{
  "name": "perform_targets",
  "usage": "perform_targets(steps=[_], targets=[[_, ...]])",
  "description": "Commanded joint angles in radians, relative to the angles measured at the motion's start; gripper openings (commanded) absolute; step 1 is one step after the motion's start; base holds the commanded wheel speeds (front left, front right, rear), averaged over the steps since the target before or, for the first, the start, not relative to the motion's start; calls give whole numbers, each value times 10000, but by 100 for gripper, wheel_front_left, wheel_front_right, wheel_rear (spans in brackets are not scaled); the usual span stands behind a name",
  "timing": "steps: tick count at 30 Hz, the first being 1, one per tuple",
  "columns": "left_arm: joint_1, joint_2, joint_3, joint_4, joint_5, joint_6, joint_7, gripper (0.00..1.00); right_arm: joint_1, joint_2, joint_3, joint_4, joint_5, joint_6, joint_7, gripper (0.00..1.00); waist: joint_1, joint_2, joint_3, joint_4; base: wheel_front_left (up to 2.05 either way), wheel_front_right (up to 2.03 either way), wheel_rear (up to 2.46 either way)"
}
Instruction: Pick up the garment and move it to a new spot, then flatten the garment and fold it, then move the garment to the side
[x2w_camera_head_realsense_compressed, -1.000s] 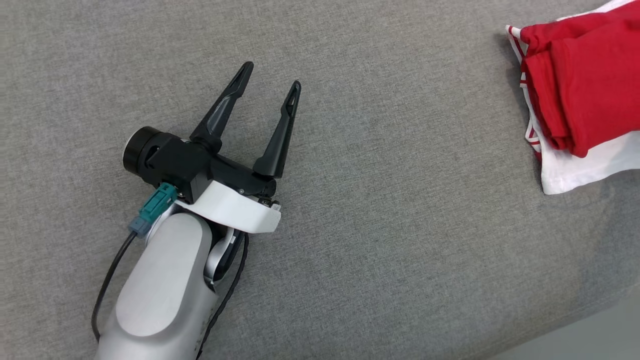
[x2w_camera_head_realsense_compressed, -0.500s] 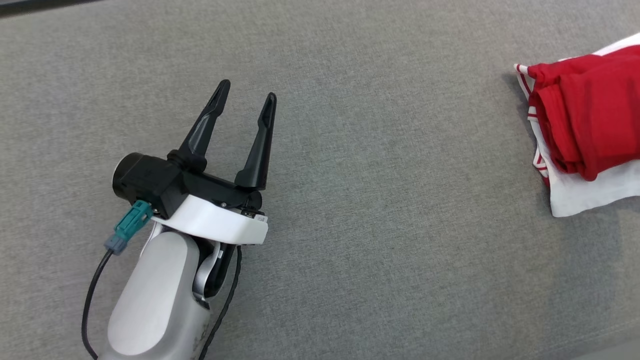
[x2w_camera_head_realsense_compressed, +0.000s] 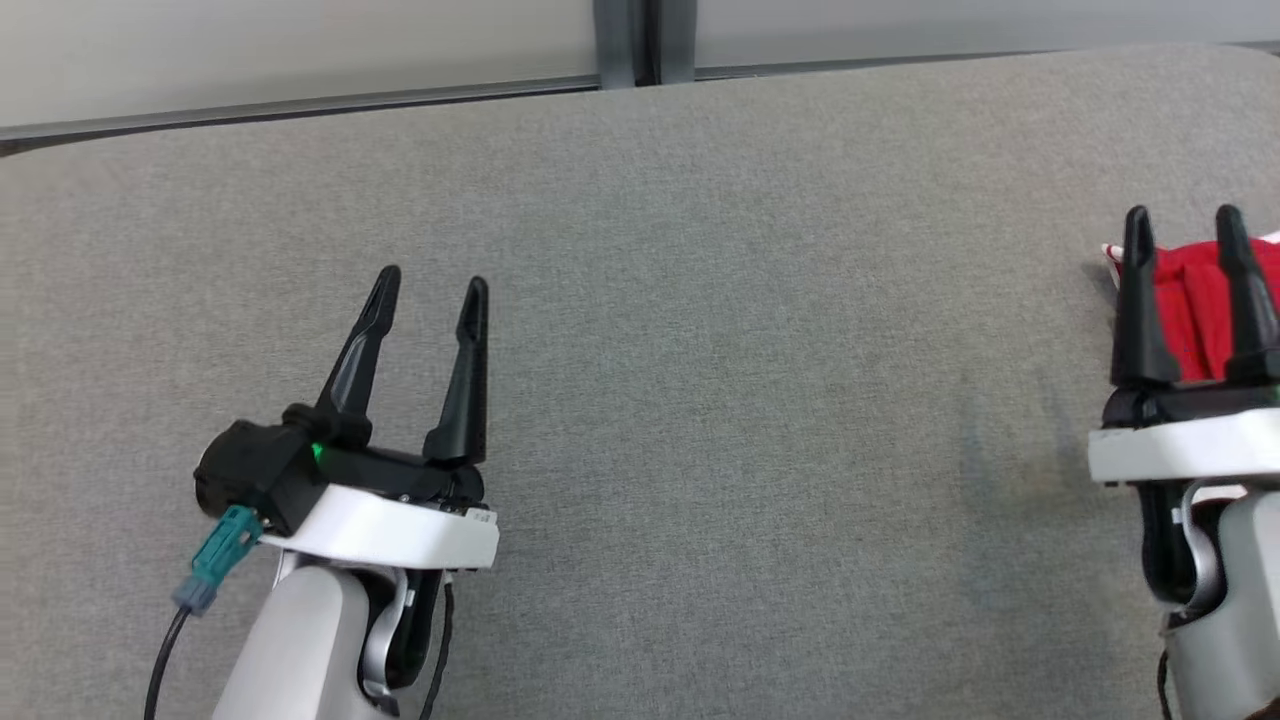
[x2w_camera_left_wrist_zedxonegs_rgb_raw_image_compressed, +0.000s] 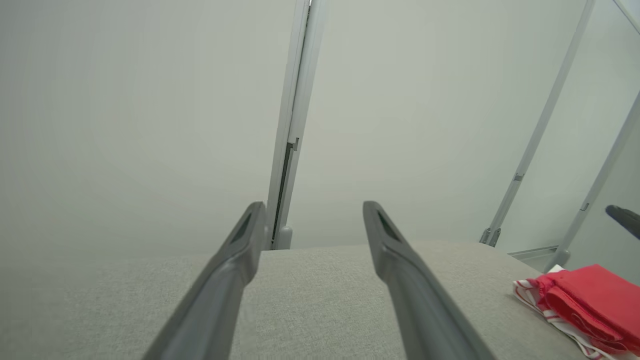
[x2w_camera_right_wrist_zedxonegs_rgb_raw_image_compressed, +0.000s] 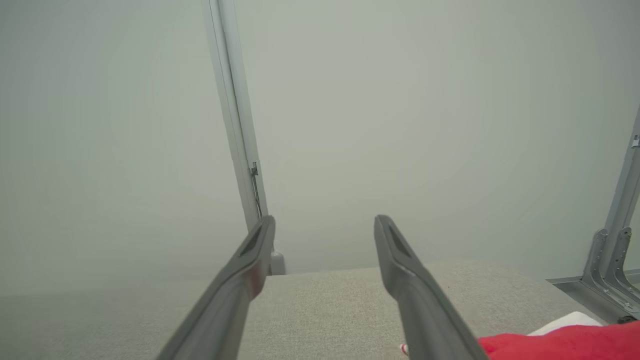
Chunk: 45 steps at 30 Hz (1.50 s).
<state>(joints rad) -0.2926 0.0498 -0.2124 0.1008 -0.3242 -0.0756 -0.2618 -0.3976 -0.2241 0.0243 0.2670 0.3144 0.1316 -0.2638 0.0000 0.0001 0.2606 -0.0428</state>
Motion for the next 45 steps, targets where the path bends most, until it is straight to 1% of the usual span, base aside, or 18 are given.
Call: perform_targets(steps=[1, 3, 6, 8, 13, 21, 26, 29, 33, 38, 45], targets=[[335, 27, 153, -104, -181, 164, -39, 100, 302, 213, -21, -283, -243, -12, -5, 100, 0, -1, -284, 274, 0, 0, 0], [639, 22, 235, -146, -242, 255, -26, 100, 706, 664, -41, -540, -389, -12, -5, 100, 0, -1, -414, 347, 0, 0, 0], [1024, 26, 227, -2, -208, 333, -21, 100, 1220, 1101, -185, -807, -442, -12, -5, 100, 0, -1, -570, 471, 0, 0, 0], [1203, 25, 134, 121, -136, 367, -23, 100, 1533, 1275, -253, -871, -518, -11, -6, 100, 0, -1, -671, 544, 0, 0, 0], [1410, 26, 87, 338, -66, 566, -22, 100, 1988, 1457, -376, -737, -813, -11, -6, 100, 0, -1, -830, 653, 0, 0, 0], [1443, 27, 235, 763, -159, 658, -22, 100, 2123, 1583, -104, -721, -890, -11, -5, 100, 0, -1, -891, 628, 0, 0, 0], [1444, 28, 157, 925, -88, 499, -22, 100, 2155, 1619, -48, -692, -979, -11, -5, 100, 0, -1, -915, 619, 0, 0, 0], [1439, 33, 241, 781, -325, 408, -22, 100, 2172, 1634, -49, -704, -1007, -11, -6, 100, 0, -1, -924, 642, 0, 0, 0], [1504, 30, 395, 582, -565, 393, -22, 100, 2158, 1637, 22, -727, -1060, -11, -6, 100, 0, -1, -930, 674, 0, 0, 0], [1659, 33, 504, 531, -826, 218, -22, 100, 2188, 1641, 49, -722, -1089, -11, -5, 100, 0, -1, -1005, 726, 0, 0, 0], [1639, 28, 575, 539, -812, 81, -22, 100, 2229, 1629, 99, -657, -1000, -11, -6, 100, 0, -1, -1110, 772, 0, 0, 0]])
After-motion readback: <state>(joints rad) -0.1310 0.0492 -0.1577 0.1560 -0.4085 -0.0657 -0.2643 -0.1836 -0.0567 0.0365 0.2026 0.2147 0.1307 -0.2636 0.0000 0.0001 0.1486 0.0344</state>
